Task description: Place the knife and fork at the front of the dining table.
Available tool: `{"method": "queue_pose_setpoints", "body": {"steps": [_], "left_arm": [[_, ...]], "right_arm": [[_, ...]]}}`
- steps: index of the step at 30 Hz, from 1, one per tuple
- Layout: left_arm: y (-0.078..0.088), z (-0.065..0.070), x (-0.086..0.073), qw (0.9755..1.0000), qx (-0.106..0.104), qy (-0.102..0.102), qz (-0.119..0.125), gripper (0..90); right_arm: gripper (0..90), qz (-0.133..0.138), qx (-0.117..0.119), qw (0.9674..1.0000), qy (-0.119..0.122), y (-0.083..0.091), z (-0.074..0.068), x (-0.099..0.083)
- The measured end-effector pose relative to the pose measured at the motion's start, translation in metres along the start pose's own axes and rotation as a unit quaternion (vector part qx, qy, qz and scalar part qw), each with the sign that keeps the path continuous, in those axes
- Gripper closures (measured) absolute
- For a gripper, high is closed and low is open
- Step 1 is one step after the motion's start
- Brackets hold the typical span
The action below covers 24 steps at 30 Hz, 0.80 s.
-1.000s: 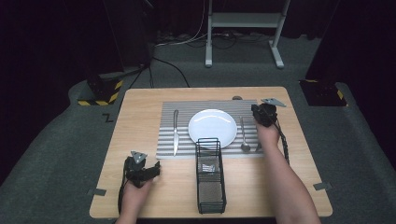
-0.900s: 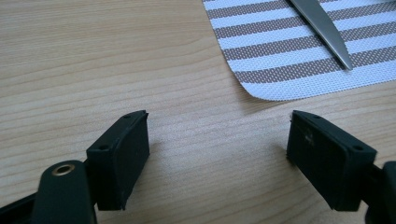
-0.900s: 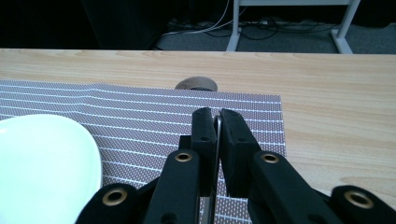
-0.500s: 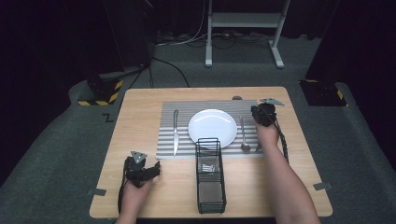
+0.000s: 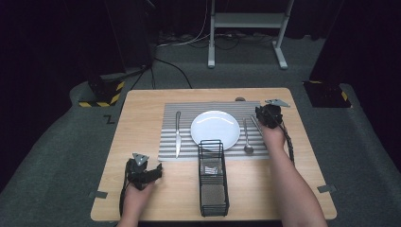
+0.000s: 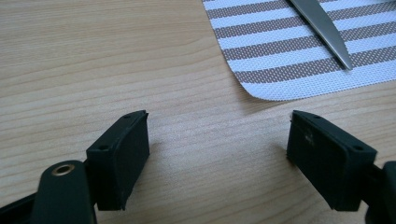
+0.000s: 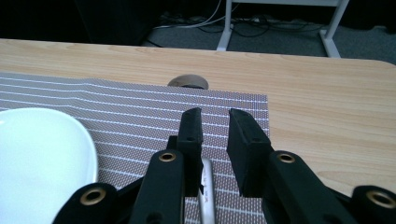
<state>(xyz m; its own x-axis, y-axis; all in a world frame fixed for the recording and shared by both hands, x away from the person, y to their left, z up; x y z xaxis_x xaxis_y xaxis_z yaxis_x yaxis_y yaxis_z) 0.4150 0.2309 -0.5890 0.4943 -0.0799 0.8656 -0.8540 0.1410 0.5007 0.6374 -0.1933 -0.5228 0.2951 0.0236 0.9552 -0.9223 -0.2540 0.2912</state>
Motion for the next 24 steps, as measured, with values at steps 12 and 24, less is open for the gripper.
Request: {"method": "queue_pose_setpoints", "body": {"steps": [12, 24], "left_arm": [[0.000, 0.000, 0.000, 1.0000, -0.001, -0.001, 0.000, 20.9], [-0.001, 0.000, 0.000, 1.0000, -0.001, -0.002, 0.000, 20.8]], "right_arm": [[86.7, -0.018, -0.019, 0.9991, 0.032, 0.066, 0.009, -0.027], [86.6, -0.064, -0.036, 0.9946, 0.073, 0.100, 0.034, -0.067]]}}
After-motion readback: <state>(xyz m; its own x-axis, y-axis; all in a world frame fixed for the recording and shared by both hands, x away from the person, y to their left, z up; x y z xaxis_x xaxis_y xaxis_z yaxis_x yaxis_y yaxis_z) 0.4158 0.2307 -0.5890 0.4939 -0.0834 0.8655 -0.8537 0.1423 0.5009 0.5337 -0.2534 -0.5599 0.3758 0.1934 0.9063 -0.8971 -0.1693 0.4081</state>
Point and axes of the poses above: each handheld gripper's, and its own axes: y roughly backward along the jaws, x roughly out of its top, z roughly to its right, the point moved 9 cm from there along -y, roughly forward along the jaws, and after that the axes turned 12 degrees about z, right-handed, at the moved point
